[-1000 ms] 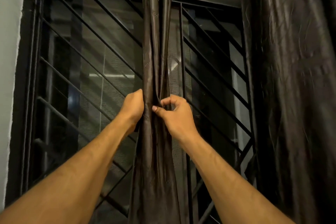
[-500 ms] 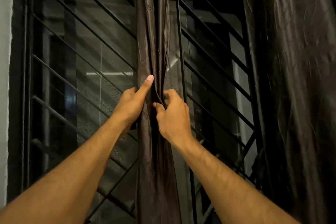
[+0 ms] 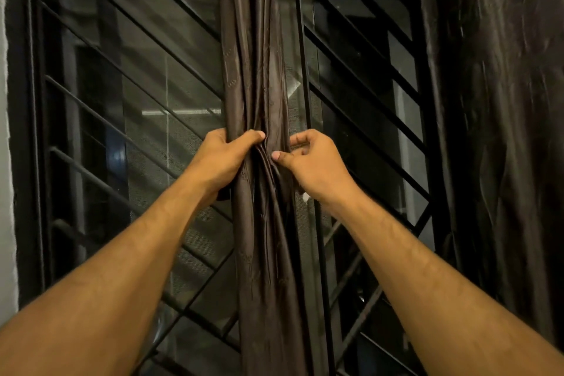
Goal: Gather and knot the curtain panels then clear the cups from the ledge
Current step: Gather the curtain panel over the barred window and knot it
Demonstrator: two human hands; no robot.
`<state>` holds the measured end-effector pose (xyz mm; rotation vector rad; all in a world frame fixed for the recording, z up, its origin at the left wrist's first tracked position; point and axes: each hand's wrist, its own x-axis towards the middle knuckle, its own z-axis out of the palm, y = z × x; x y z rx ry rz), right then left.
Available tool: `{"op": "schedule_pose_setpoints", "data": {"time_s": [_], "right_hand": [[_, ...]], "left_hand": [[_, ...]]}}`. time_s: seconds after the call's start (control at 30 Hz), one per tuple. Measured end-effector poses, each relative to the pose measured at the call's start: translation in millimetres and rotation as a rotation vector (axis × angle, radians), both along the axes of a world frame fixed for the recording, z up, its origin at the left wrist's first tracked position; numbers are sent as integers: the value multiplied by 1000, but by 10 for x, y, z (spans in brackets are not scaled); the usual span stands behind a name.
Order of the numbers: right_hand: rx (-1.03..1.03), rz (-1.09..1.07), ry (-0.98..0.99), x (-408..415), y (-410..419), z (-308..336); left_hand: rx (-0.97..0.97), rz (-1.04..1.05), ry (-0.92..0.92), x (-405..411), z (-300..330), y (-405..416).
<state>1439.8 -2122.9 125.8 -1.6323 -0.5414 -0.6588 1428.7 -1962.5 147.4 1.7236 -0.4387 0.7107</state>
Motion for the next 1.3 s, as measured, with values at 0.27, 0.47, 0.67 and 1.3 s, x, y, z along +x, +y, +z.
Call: {"op": "schedule_pose_setpoints", "data": {"time_s": [0.27,0.47,0.67,1.3], "right_hand": [[-102,-486,-95,-129,-107,-39],[116,-132,23,-287,-151,-57],[254,371,229,-430,-44,-198],[111,248,268,-567,204,-155]], "left_hand": [[298,381,-132,-19,8,105],[245,607,-52,-146,-12,-113],[-82,277,99,-313,-137,-319],[-129,-70,96,-592,-320,72]]}}
